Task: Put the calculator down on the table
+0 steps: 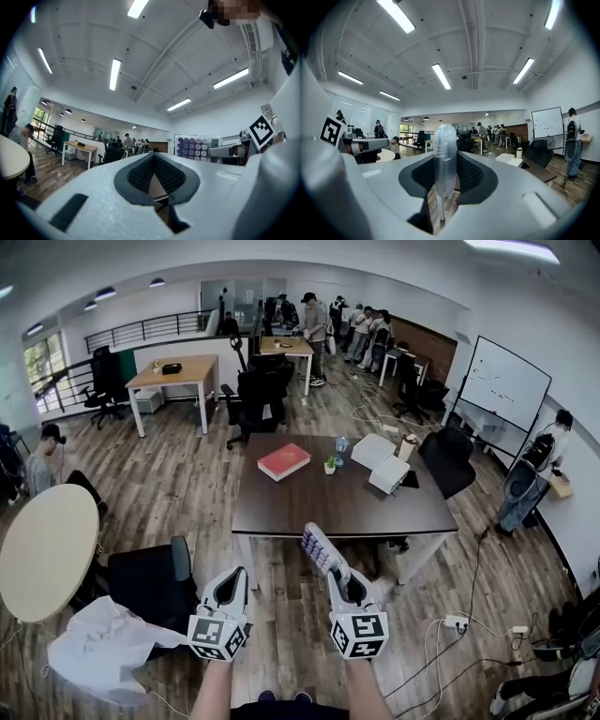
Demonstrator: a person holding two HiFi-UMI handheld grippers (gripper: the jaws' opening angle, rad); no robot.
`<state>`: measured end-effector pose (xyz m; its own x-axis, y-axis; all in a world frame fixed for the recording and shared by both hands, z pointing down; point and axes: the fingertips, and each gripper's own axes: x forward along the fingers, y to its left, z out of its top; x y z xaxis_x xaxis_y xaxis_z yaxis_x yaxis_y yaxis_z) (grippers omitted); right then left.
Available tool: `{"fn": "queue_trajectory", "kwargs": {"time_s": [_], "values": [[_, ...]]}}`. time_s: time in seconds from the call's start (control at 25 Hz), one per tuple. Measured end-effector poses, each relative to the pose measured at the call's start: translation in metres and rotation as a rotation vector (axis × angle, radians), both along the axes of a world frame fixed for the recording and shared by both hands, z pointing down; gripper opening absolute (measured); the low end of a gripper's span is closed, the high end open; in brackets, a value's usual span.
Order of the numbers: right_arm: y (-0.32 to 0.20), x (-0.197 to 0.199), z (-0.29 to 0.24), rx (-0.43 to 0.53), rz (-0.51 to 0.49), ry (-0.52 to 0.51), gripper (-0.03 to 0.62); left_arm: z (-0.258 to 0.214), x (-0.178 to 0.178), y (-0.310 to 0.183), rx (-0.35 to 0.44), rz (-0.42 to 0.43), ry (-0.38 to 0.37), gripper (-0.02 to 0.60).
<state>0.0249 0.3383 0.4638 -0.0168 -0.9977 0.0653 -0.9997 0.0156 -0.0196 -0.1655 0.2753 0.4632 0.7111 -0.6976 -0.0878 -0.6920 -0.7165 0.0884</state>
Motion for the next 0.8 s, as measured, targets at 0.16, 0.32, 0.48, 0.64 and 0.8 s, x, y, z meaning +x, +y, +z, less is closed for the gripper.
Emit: {"fn": "queue_trajectory", "kwargs": {"time_s": [0.16, 0.32, 0.48, 0.64, 0.8], "values": [[0.000, -0.005, 0.003, -0.012, 0.002, 0.006, 0.115, 0.004, -0.002, 0.001, -0.013, 0.016, 0.006, -0.005], [0.000, -0.011, 0.006, -0.015, 0.008, 0.001, 0.115, 0.001, -0.010, 0.000, -0.003, 0.018, 0.020, -0.005], [0.000, -0.021, 0.004, -0.012, 0.019, 0.000, 0.115, 0.001, -0.022, -0.002, -0.003, 0.013, 0.029, -0.005], [0.007, -0.030, 0.007, -0.007, 0.047, -0.002, 0.115, 0.012, -0.033, -0.001, -0.026, 0.032, 0.051, -0.005], [0.017, -0.032, 0.015, -0.018, 0.072, -0.016, 0.115, 0.023, -0.036, -0.001, -0.041, 0.047, 0.054, -0.005]]}}
